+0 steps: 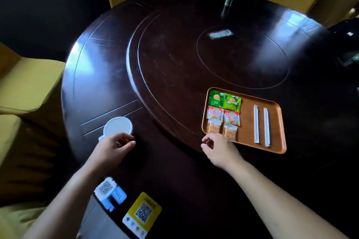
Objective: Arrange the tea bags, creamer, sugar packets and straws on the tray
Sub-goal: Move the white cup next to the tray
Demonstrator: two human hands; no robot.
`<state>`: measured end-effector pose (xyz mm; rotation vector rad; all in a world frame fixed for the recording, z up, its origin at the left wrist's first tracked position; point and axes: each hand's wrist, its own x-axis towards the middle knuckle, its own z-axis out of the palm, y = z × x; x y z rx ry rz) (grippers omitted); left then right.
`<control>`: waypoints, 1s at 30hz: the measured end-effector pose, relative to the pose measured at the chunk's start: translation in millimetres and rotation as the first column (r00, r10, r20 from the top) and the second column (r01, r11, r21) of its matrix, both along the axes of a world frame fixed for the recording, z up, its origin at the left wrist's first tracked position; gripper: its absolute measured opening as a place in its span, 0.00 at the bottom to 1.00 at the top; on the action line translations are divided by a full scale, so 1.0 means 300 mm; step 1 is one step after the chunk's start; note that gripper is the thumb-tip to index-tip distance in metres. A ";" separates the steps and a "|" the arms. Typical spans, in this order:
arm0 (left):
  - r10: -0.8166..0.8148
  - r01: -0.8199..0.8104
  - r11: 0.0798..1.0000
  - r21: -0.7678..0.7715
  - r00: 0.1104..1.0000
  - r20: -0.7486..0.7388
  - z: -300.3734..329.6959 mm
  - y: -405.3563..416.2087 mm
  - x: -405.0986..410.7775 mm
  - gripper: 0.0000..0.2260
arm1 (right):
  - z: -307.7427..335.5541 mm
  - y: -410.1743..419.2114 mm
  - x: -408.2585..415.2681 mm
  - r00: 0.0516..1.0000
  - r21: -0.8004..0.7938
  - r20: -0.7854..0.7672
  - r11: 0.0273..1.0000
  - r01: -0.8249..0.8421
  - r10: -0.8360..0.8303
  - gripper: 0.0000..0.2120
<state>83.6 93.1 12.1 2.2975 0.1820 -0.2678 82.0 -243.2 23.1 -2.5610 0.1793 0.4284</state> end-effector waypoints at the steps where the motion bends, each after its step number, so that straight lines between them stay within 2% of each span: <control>1: 0.046 -0.047 0.999 0.021 0.998 0.032 0.000 0.041 -0.018 0.06 | -0.005 0.036 0.009 0.999 -0.027 0.002 0.999 -0.045 0.045 0.07; 3: 0.156 -0.159 0.987 0.025 0.983 0.098 -0.010 0.116 -0.048 0.05 | -0.020 0.101 0.028 0.991 -0.080 -0.008 0.988 -0.130 0.130 0.11; 6: 0.252 -0.266 0.961 0.075 0.955 0.159 -0.053 0.214 -0.066 0.14 | -0.045 0.188 0.053 0.980 -0.145 -0.020 0.969 -0.199 0.198 0.19; 10: 0.210 -0.209 0.972 0.105 0.978 0.003 -0.117 0.285 -0.047 0.25 | -0.070 0.267 0.065 0.970 -0.305 -0.063 0.920 -0.245 0.237 0.27; 14: 0.133 -0.132 0.987 0.093 0.991 -0.013 -0.151 0.288 -0.013 0.17 | -0.078 0.300 0.066 0.970 -0.417 -0.069 0.876 -0.242 0.235 0.25; 17: 0.120 -0.119 0.990 0.080 0.993 -0.006 -0.158 0.283 0.014 0.15 | -0.083 0.289 0.069 0.973 -0.374 -0.060 0.898 -0.230 0.224 0.26; 22: 0.138 -0.140 0.980 0.141 0.990 0.025 -0.186 0.270 0.065 0.06 | -0.081 0.254 0.071 0.963 -0.348 -0.061 0.899 -0.267 0.262 0.29; 26: 0.190 -0.188 0.977 0.103 0.982 -0.007 -0.190 0.260 0.079 0.04 | -0.078 0.241 0.057 0.956 -0.361 -0.065 0.887 -0.289 0.285 0.32; 30: 0.202 -0.205 0.976 0.079 0.979 0.037 -0.150 0.215 0.091 0.05 | -0.081 0.232 0.042 0.950 -0.377 -0.053 0.875 -0.303 0.306 0.33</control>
